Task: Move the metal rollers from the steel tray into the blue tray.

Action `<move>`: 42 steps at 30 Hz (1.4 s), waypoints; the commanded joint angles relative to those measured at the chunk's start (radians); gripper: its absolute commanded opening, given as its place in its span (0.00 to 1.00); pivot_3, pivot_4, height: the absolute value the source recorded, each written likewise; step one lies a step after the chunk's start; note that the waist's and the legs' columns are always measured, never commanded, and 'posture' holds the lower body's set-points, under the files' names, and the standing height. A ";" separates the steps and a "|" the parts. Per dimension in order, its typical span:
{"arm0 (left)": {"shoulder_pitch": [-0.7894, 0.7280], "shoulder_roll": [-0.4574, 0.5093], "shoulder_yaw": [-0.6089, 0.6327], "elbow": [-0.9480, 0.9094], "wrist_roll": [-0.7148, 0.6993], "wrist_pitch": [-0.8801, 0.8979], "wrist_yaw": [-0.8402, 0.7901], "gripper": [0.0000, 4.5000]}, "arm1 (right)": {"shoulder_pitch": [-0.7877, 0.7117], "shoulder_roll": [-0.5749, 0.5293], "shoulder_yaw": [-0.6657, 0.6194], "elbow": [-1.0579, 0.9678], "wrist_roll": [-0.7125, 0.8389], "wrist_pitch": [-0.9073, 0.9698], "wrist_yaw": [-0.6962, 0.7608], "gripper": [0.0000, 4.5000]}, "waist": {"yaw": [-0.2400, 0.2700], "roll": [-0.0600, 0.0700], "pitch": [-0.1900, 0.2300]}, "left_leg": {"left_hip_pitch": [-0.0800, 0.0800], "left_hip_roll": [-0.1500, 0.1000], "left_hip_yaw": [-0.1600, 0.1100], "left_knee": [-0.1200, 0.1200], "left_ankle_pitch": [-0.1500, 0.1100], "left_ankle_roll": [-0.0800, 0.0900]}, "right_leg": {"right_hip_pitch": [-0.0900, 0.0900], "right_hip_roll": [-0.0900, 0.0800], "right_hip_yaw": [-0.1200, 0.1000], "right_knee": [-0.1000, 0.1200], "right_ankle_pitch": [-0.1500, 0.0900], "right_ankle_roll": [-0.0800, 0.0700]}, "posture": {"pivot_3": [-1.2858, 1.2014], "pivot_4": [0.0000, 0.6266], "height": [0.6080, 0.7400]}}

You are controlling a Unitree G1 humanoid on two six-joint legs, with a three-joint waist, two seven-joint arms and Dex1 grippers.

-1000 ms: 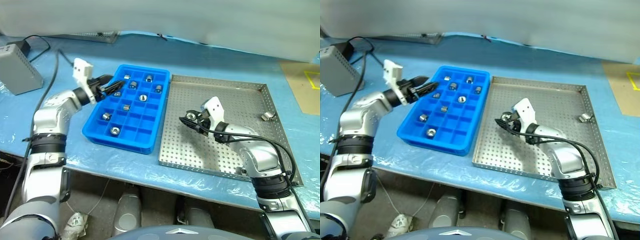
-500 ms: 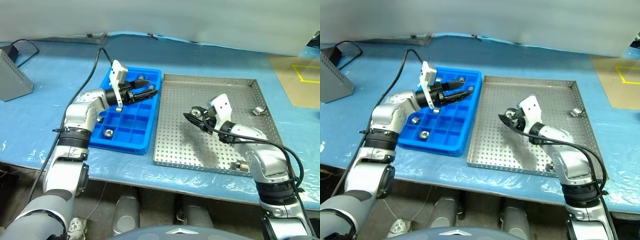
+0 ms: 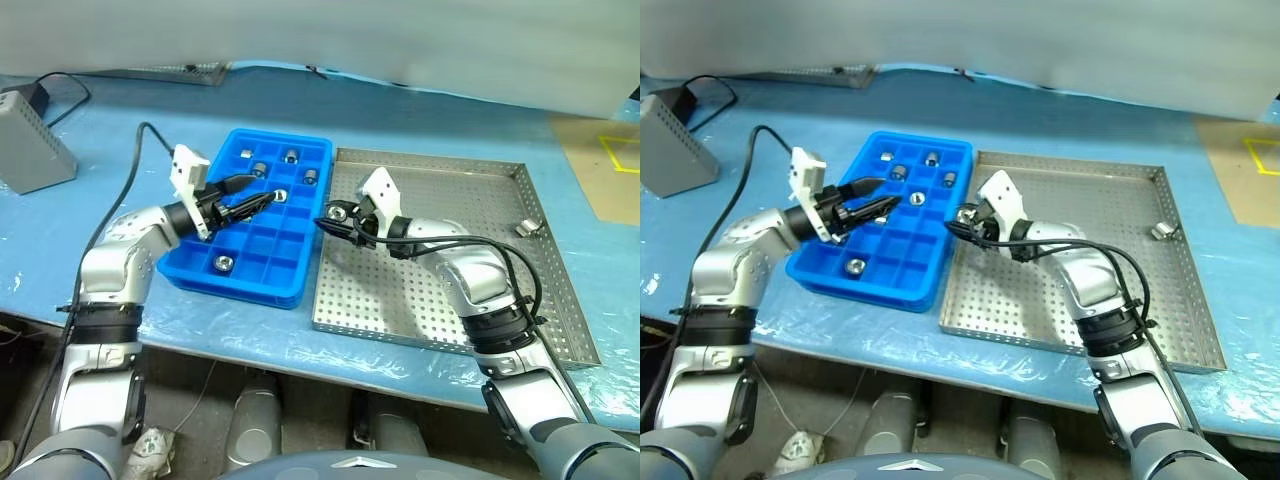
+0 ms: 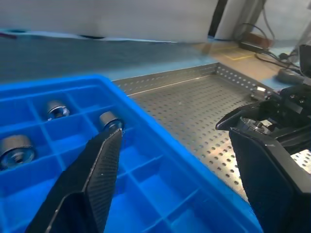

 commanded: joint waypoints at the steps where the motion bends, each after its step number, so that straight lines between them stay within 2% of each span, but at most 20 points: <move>1: 0.032 0.024 0.042 -0.080 -0.022 0.004 0.033 0.83 | -0.037 0.029 0.014 -0.007 0.010 -0.030 0.041 0.38 | 0.008 0.000 0.000 | 0.000 0.000 0.000 0.000 0.000 0.000 | 0.000 0.000 0.000 0.000 0.000 0.000 | 0.66 0.24 1.00; 11: 0.050 0.015 0.036 -0.111 -0.039 0.013 0.071 0.83 | -0.070 0.096 0.051 0.147 -0.052 -0.110 0.079 0.38 | 0.045 0.000 0.000 | 0.000 0.000 -0.001 0.001 0.000 0.000 | 0.001 0.000 0.000 0.001 0.000 0.000 | 0.66 0.24 1.00; 20: 0.012 0.002 0.006 -0.062 -0.026 -0.005 0.067 0.83 | -0.092 0.166 0.045 0.252 -0.102 -0.167 0.046 0.38 | 0.046 0.000 0.000 | -0.001 0.000 -0.001 0.000 0.001 -0.001 | -0.001 0.000 0.000 0.001 0.000 0.000 | 0.65 0.24 1.00; 26: -0.008 -0.007 -0.015 -0.044 -0.027 -0.011 0.063 0.83 | -0.197 0.211 -0.002 0.411 -0.151 -0.281 -0.045 0.38 | 0.038 0.000 0.000 | 0.000 0.000 0.000 0.000 0.002 -0.003 | -0.002 0.000 0.000 0.002 0.000 0.000 | 0.64 0.24 1.00; 31: -0.013 -0.016 -0.022 -0.045 -0.026 -0.010 0.065 0.83 | -0.247 0.246 -0.017 0.482 -0.153 -0.320 -0.043 0.38 | 0.030 0.000 0.000 | -0.001 0.000 0.000 0.000 0.001 -0.003 | -0.002 0.000 0.000 0.002 0.000 0.000 | 0.64 0.24 1.00; 41: -0.003 -0.010 -0.017 -0.055 -0.027 -0.004 0.069 0.83 | -0.245 0.254 -0.017 0.596 -0.203 -0.402 -0.047 0.38 | 0.023 0.000 0.000 | -0.002 0.001 0.000 0.000 0.001 -0.002 | -0.003 0.001 0.000 0.003 0.000 -0.001 | 0.65 0.24 1.00; 42: -0.004 -0.011 -0.017 -0.055 -0.027 -0.004 0.069 0.83 | -0.244 0.251 -0.014 0.604 -0.213 -0.417 -0.050 0.54 | 0.023 0.000 0.000 | -0.002 0.001 0.000 0.000 0.001 -0.002 | -0.003 0.001 0.000 0.003 0.000 -0.001 | 0.65 0.24 1.00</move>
